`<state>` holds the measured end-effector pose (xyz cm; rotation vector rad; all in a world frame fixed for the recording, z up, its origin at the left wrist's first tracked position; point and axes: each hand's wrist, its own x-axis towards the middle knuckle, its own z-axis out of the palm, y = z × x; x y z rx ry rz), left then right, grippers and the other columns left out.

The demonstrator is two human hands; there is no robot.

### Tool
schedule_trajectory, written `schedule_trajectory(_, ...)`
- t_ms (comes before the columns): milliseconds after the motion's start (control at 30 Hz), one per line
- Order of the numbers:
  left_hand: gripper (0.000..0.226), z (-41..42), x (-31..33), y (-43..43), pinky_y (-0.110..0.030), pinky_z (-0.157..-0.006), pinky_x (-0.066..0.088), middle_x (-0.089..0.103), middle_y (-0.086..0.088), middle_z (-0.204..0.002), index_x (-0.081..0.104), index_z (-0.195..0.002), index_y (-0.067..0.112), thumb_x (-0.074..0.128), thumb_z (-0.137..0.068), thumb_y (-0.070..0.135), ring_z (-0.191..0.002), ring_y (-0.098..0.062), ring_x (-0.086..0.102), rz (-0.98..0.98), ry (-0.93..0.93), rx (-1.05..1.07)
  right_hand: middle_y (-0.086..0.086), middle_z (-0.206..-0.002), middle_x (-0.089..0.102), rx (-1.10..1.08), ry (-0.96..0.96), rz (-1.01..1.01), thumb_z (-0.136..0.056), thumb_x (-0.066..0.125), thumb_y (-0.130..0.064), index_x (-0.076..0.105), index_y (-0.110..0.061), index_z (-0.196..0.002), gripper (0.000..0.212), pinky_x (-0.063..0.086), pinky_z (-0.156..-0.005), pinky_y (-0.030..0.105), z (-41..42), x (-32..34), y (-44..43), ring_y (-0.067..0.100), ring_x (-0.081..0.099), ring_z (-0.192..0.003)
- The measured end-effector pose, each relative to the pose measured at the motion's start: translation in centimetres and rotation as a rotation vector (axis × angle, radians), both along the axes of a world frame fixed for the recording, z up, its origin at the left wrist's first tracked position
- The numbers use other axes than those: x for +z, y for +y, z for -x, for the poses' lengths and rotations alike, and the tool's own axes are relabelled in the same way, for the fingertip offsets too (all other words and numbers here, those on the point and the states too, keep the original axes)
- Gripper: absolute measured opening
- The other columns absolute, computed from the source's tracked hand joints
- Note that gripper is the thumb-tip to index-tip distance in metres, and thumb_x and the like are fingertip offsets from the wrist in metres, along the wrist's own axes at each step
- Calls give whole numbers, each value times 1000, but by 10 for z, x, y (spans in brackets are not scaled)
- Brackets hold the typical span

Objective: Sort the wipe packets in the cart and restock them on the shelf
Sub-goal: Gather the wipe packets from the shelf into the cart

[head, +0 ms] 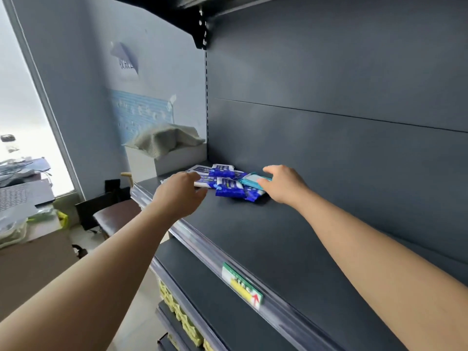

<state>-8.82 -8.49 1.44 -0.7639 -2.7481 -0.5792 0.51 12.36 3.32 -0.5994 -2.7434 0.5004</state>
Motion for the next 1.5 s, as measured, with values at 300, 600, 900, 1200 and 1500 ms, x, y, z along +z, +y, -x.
schedule_trajectory(300,59,143,-45,21,-40,-105,38,42,-12,-144,37,-144,19,52,-92,41,-130,-29,43,77,-186,-73,14,-144,43,-224,-161,94,-94,48,-31,40,-11,-141,52,38,-100,31,86,-42,37,28,43,-128)
schedule_trajectory(600,60,205,-51,47,-33,-103,36,46,-10,-139,42,-141,16,63,-86,26,-128,-25,43,-71,-168,-370,11,-108,63,-393,-262,71,-85,57,-27,58,-10,-98,22,38,-63,28,114,-57,31,27,56,-87)
schedule_trajectory(900,49,234,-59,65,-25,-93,40,54,-10,-132,46,-137,15,53,-89,7,-115,-22,56,-214,-269,-547,8,-119,51,-514,-44,166,-91,49,-16,68,-24,-90,20,45,-67,27,138,-61,5,25,56,-88)
schedule_trajectory(1200,64,260,-56,85,-42,-103,34,38,-21,-139,32,-137,10,59,-88,42,-127,-40,38,35,-448,-283,6,-94,63,-616,237,519,-80,72,-10,64,-6,-111,32,43,-54,25,145,-59,7,19,57,-73)
schedule_trajectory(1500,108,269,-53,109,-44,-97,44,62,-15,-115,53,-120,4,47,-52,88,-108,-34,57,-72,-648,-196,6,-134,52,-847,-11,414,-66,79,-49,47,-18,-133,81,47,-97,40,166,-70,2,25,51,-120)
